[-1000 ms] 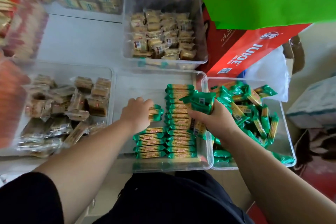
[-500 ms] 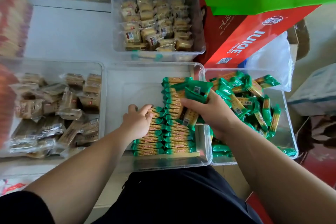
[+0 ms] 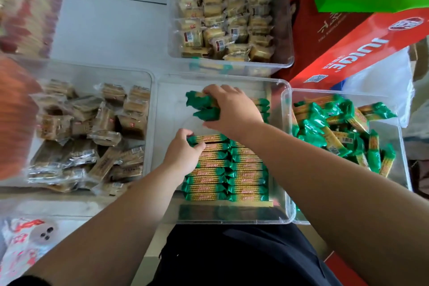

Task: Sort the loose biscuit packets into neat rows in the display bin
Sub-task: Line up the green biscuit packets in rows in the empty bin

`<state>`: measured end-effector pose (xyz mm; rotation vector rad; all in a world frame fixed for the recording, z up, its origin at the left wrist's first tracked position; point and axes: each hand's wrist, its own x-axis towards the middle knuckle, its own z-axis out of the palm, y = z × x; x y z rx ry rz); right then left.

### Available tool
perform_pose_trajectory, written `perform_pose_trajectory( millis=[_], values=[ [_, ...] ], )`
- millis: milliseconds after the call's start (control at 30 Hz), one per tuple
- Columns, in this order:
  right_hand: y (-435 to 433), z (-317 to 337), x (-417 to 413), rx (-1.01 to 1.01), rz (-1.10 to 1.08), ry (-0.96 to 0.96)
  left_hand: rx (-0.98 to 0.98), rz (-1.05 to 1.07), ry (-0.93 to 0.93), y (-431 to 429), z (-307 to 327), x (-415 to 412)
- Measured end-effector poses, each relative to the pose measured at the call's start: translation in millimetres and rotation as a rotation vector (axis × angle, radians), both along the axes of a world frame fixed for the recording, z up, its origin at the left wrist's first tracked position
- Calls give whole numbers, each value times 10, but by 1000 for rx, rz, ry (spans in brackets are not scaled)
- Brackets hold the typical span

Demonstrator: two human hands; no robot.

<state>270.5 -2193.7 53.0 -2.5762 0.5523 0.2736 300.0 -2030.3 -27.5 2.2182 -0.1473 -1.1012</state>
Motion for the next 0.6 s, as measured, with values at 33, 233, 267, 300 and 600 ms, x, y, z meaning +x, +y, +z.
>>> perform_pose_trajectory(
  millis=[33, 233, 267, 300, 600],
  values=[
    [27, -82, 44, -37, 51, 22, -16, 14, 27, 13, -8, -13],
    [56, -437, 14, -18, 119, 248, -125, 245, 161, 54, -12, -77],
    [31, -448, -1, -37, 137, 248, -123, 270, 166, 44, 1, -66],
    [6, -450, -18, -53, 152, 245, -122, 291, 163, 35, 7, -58],
    [-175, -310, -118, -177, 241, 275, -83, 116, -95, -271, -60, 202]
  ],
)
